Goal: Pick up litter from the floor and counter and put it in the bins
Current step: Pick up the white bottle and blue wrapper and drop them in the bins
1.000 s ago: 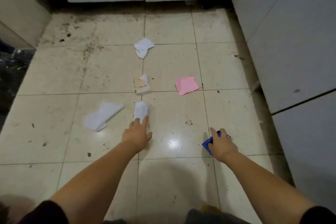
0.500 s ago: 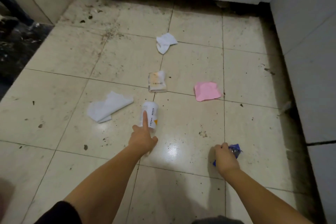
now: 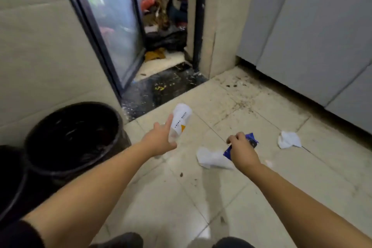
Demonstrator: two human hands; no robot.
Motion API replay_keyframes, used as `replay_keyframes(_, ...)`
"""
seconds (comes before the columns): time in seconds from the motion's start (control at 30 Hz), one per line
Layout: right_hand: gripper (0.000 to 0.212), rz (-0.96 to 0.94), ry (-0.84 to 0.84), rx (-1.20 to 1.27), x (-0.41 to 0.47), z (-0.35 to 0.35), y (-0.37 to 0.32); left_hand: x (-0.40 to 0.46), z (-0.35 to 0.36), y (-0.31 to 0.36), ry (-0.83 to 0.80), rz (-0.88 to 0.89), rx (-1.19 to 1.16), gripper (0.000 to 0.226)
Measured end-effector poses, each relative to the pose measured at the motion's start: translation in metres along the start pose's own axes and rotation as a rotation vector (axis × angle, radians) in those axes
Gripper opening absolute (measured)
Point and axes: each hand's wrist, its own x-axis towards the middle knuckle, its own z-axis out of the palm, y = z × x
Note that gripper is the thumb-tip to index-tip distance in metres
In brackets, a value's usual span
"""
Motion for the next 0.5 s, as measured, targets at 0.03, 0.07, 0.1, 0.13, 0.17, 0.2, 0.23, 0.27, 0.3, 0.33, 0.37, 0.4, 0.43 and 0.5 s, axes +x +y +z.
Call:
replay_keyframes(0.03, 0.046, -0.090, 0.024, 0.014, 0.009, -0.009, -0.036, -0.014, -0.023, -0.019, 0.064, -0.026, -0.021, 0.099)
replay_keyframes(0.07, 0.047, -0.178, 0.044, 0.027, 0.015, -0.015, -0.073, -0.029, -0.042, -0.039, 0.124, -0.060, -0.032, 0.100)
replay_keyframes(0.1, 0.046, -0.263, 0.062, 0.045, 0.019, -0.019, -0.109, -0.046, -0.059, -0.061, 0.178, -0.104, -0.032, 0.099)
replay_keyframes(0.13, 0.044, -0.349, 0.076, 0.065, 0.020, -0.022, -0.143, -0.065, -0.073, -0.082, 0.224, -0.161, -0.036, 0.098)
replay_keyframes(0.17, 0.041, -0.435, 0.085, 0.088, 0.020, -0.022, -0.176, -0.083, -0.084, -0.103, 0.260, -0.216, -0.049, 0.098)
replay_keyframes(0.2, 0.038, -0.519, 0.089, 0.112, 0.017, -0.019, -0.207, -0.102, -0.093, -0.124, 0.288, -0.266, -0.068, 0.099)
replay_keyframes(0.23, 0.034, -0.598, 0.086, 0.132, 0.013, -0.015, -0.236, -0.121, -0.099, -0.143, 0.308, -0.319, -0.091, 0.099)
replay_keyframes(0.27, 0.030, -0.672, 0.075, 0.146, 0.007, -0.010, -0.263, -0.139, -0.103, -0.163, 0.321, -0.376, -0.116, 0.098)
replay_keyframes(0.3, 0.029, -0.737, 0.060, 0.158, 0.001, -0.004, -0.288, -0.155, -0.105, -0.182, 0.327, -0.436, -0.144, 0.098)
replay_keyframes(0.33, 0.029, -0.788, 0.042, 0.167, -0.006, 0.003, -0.310, -0.171, -0.106, -0.201, 0.329, -0.496, -0.172, 0.097)
replay_keyframes(0.37, 0.029, -0.830, 0.024, 0.170, -0.012, 0.010, -0.330, -0.186, -0.105, -0.218, 0.330, -0.547, -0.190, 0.097)
replay_keyframes(0.4, 0.028, -0.867, 0.004, 0.164, -0.017, 0.017, -0.348, -0.200, -0.103, -0.234, 0.332, -0.593, -0.202, 0.098)
replay_keyframes(0.43, 0.026, -0.903, -0.016, 0.148, -0.020, 0.024, -0.364, -0.211, -0.100, -0.251, 0.336, -0.628, -0.211, 0.098)
replay_keyframes(0.5, 0.025, -0.965, -0.045, 0.106, -0.018, 0.041, -0.390, -0.227, -0.093, -0.284, 0.329, -0.694, -0.234, 0.099)
